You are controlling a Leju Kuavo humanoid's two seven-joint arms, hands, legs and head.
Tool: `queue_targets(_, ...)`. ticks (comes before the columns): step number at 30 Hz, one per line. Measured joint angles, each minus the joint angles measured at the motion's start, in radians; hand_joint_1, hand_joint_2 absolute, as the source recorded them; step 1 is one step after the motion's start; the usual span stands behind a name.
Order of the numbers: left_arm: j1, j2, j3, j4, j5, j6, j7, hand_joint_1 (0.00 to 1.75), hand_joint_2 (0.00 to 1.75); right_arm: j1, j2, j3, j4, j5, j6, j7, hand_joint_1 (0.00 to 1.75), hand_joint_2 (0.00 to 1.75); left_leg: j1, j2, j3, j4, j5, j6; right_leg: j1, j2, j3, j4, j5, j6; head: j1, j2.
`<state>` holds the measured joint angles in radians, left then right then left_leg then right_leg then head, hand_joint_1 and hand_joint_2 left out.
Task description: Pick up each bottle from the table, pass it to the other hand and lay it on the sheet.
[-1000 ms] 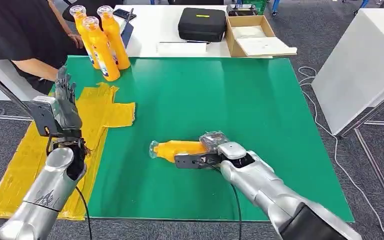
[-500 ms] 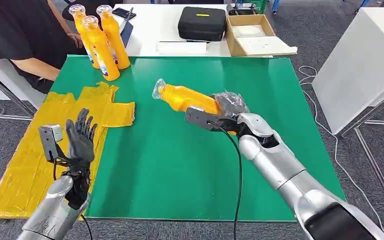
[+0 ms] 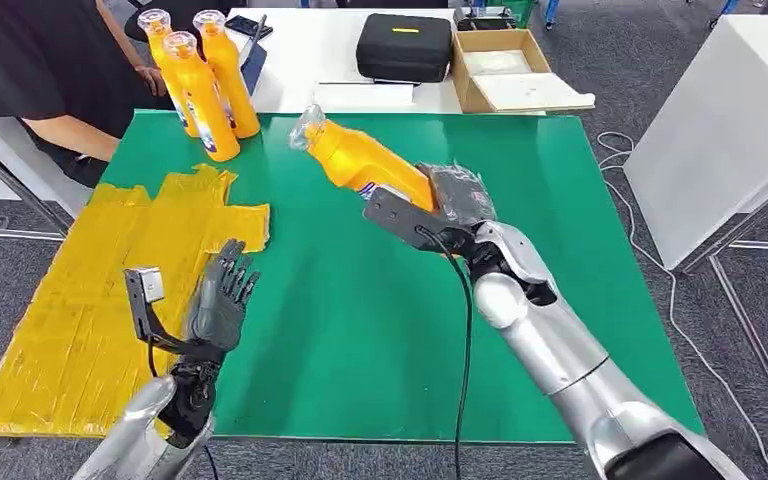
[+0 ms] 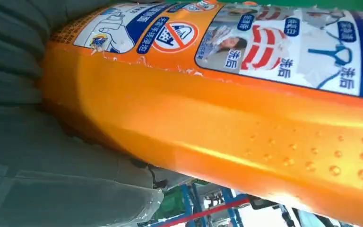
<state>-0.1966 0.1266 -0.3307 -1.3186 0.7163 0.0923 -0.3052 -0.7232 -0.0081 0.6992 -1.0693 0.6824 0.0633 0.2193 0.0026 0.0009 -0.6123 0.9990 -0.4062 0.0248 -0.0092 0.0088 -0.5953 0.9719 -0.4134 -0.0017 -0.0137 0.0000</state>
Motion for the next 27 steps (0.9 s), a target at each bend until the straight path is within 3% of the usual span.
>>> queue_targets(9,-0.055,-0.045,-0.018,-0.102,-0.011,0.065,0.000,0.00,1.75,0.024,0.157,0.068,0.069,0.003,0.026,0.013,1.75,1.75,0.001,0.000,0.000,0.000,0.000,0.000,0.001,0.000,-0.001,0.000,0.000,0.000,0.000,0.000)
queue_targets(27,-0.016,-0.063,0.013,-0.230,-0.061,0.118,-0.003,0.00,1.75,0.044,0.285,0.148,0.143,0.045,0.075,0.032,1.75,1.75,0.001,0.000,-0.001,0.000,0.000,-0.001,0.001,0.000,-0.002,0.000,0.000,0.000,-0.001,0.000)
